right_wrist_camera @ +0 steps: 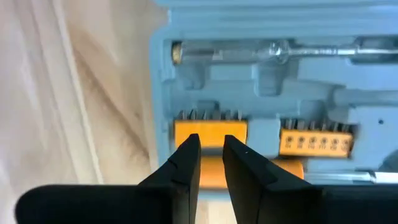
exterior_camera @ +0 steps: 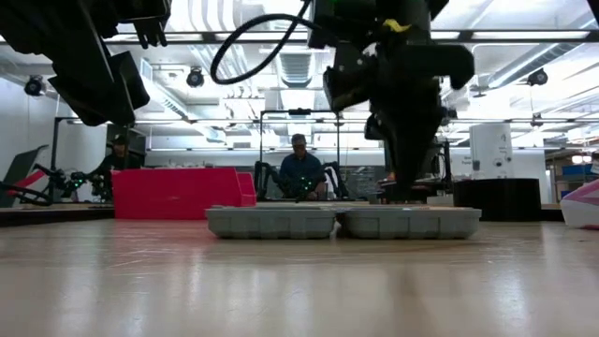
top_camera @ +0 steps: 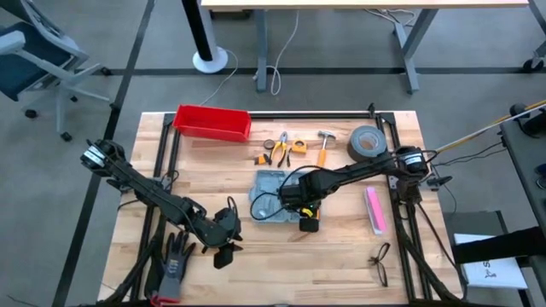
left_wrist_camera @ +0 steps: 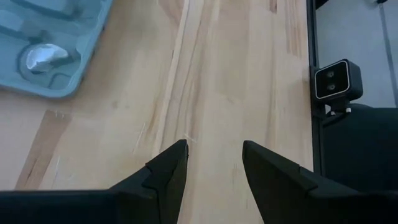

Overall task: Prefit tool cases
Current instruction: Put the set of interchangeable screwdriver bits into the gray toolbox

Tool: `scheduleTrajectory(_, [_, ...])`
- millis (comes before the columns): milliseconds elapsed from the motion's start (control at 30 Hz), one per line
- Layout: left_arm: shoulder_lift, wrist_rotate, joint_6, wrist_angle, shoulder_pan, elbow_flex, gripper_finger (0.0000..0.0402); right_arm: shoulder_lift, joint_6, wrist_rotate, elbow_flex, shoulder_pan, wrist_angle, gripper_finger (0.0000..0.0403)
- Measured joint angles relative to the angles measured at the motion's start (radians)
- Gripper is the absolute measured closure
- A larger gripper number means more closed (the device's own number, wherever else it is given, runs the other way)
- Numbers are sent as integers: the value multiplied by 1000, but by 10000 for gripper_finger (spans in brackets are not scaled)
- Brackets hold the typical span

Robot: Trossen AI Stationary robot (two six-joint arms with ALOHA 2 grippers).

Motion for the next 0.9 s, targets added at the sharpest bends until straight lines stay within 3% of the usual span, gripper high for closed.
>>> scheduleTrajectory(467, [0,3,-5,1,0,0,239,-23,-43,-10,163,-1,-147,358])
scheduleTrajectory(900, [0,3,-8,0,0,0,239,-3,-32,-43,170,32,-152,332])
